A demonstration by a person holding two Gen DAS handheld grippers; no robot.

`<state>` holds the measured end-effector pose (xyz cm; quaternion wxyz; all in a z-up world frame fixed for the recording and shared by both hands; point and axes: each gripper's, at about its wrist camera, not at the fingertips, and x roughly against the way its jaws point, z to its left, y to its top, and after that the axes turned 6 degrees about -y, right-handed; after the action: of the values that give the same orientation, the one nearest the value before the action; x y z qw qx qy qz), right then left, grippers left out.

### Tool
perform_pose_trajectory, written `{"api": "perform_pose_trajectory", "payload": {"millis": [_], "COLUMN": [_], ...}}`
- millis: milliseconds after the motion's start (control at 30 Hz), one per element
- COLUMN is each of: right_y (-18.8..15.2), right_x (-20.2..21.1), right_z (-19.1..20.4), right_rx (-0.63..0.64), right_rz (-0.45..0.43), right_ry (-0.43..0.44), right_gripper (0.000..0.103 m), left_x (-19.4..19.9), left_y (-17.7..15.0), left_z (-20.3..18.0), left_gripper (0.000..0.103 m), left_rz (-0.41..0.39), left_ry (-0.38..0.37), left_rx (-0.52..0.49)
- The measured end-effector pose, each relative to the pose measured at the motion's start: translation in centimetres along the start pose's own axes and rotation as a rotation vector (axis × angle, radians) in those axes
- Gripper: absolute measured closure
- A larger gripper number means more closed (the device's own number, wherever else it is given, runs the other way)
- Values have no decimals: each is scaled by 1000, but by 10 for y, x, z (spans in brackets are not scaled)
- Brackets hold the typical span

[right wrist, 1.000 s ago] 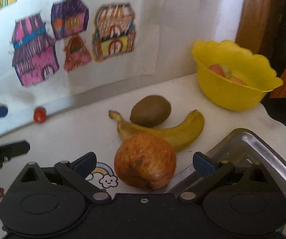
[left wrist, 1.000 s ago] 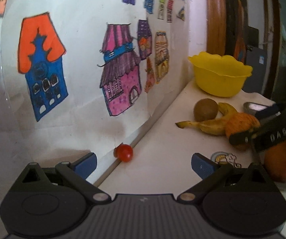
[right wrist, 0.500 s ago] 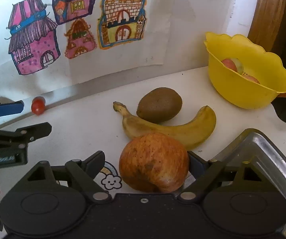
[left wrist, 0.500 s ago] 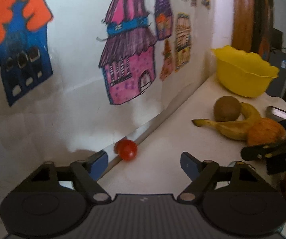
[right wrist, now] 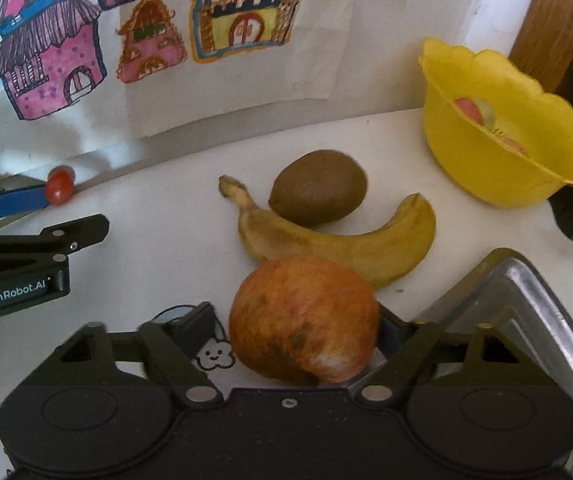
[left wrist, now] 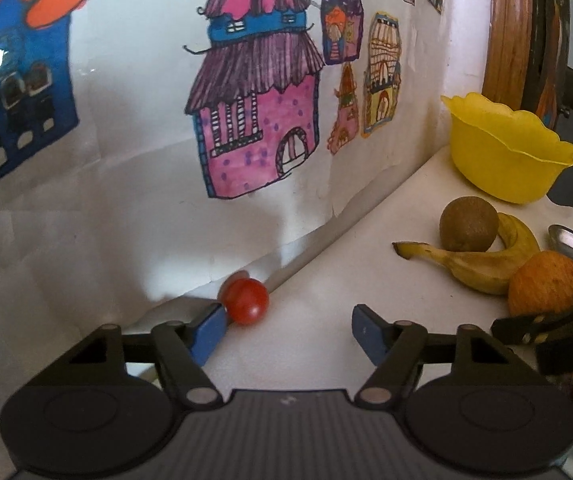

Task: Organize fruits
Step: 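Move the open left gripper to the cherry tomato while the right approaches the red apple, then grasp the cherry tomato with the left gripper while the right grasps the red apple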

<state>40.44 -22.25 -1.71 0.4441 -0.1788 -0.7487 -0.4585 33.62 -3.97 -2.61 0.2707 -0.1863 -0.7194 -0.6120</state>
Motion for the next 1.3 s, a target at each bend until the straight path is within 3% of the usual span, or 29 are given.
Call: {"api": "perform_pose_trajectory", "payload": {"millis": [67,233,400,533,1033,1167,1300], "right_y": [0,-3,-7,-10,-13,-15,-16], "right_x": [4,-1,-1,1,9,12,13], "right_z": [-1,2,-2,2,37,41,40], "right_rx": [-22,-1,-60,-124,-113,-103,-106], "right_rz": [-8,40,29,19,-59,-68,-71], "right_ry": [5,-11,4,84,199,202,209], "right_gripper": [33,33,34,34,34,34,34], "left_x": [1,1,1,2,7,6,4], "left_y": [-2,-2,-2,-3,-6,-6,-5], "left_z": [0,3,7,10,26,26,22], "left_gripper": [35,38,40,44,73,73,64], "left_rz": [-8,-16,-26,-34,-65,-63,-63], "left_ry": [7,0,-9,-11,-8,-6,-4], "left_rx": [-1,19,45,64,168,166,157]}}
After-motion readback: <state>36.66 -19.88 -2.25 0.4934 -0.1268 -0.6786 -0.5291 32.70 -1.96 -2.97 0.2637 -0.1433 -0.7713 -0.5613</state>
